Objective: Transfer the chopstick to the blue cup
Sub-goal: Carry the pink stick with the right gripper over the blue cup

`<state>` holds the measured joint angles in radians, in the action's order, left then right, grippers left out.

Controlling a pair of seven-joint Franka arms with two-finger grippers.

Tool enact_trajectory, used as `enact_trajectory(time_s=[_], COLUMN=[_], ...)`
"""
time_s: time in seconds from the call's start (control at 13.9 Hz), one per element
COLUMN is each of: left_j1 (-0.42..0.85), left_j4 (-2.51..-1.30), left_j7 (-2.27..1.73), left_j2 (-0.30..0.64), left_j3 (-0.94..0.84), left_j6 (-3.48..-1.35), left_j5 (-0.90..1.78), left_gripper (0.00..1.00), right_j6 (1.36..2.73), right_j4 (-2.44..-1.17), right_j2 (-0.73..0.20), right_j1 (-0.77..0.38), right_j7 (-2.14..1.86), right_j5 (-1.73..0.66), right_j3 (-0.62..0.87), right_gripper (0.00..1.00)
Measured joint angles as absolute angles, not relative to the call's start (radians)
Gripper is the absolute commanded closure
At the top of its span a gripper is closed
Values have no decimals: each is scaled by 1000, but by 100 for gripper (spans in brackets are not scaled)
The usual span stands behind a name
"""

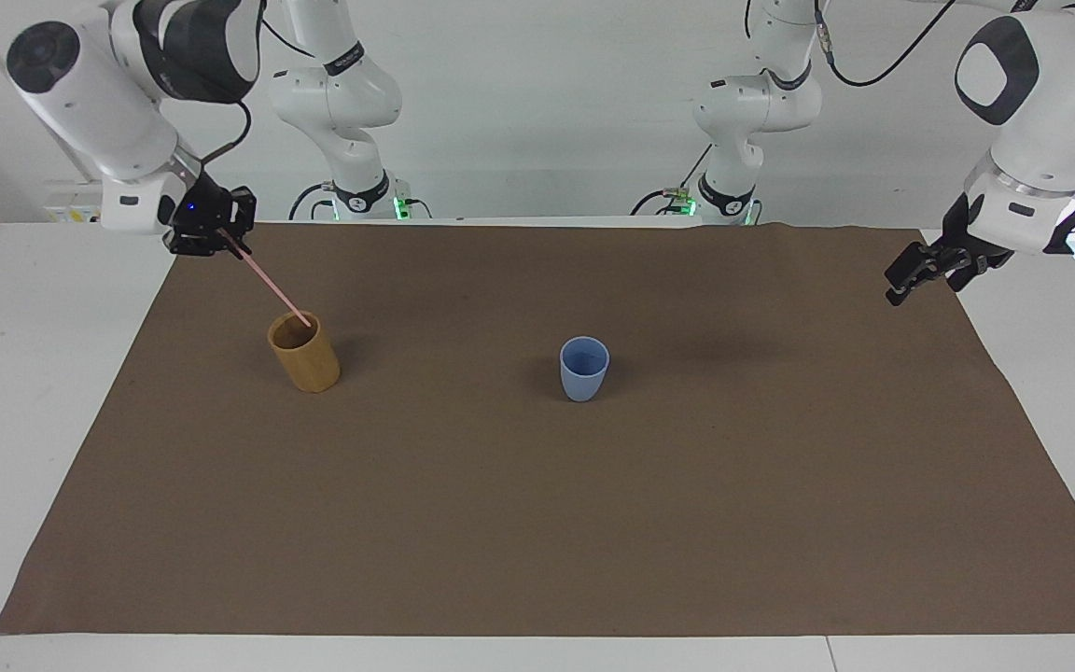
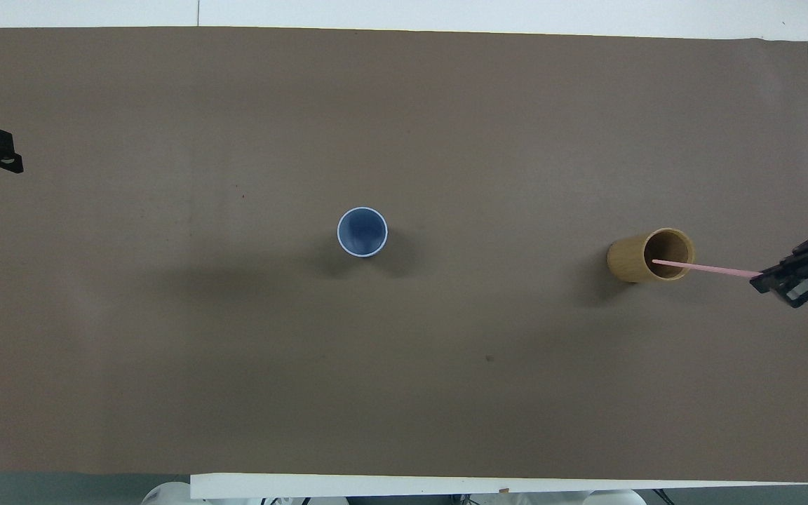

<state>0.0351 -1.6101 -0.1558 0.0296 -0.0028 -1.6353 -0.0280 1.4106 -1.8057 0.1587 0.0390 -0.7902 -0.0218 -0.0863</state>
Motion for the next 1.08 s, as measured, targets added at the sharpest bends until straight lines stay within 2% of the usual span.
enact_trajectory(time_s=[0.14, 0.29, 0.58, 0.94, 1.08], left_j1=[35, 35, 35, 35, 35], left_j4=[-1610, -1611, -1611, -1611, -1611], left_j7=[-156, -156, -156, -156, -156], left_j2=[30, 30, 30, 30, 30], left_j3=[-3, -3, -3, -3, -3], left_j6=[-1635, -1635, -1635, -1635, -1635], left_j5=[-28, -28, -28, -28, -28], left_gripper=[0, 0, 0, 0, 0], right_j6=[1314, 1303, 1424, 1621, 1647], right_j4=[-1701, -1642, -1613, -1501, -1494], right_j2=[160, 150, 64, -159, -202], right_j1=[32, 7, -220, -439, -492], right_j7=[-790, -762, -336, 69, 131], right_j5=[-28, -38, -95, -140, -140], right_j3=[-71, -7, 114, 122, 122], right_gripper=[100, 100, 100, 100, 100])
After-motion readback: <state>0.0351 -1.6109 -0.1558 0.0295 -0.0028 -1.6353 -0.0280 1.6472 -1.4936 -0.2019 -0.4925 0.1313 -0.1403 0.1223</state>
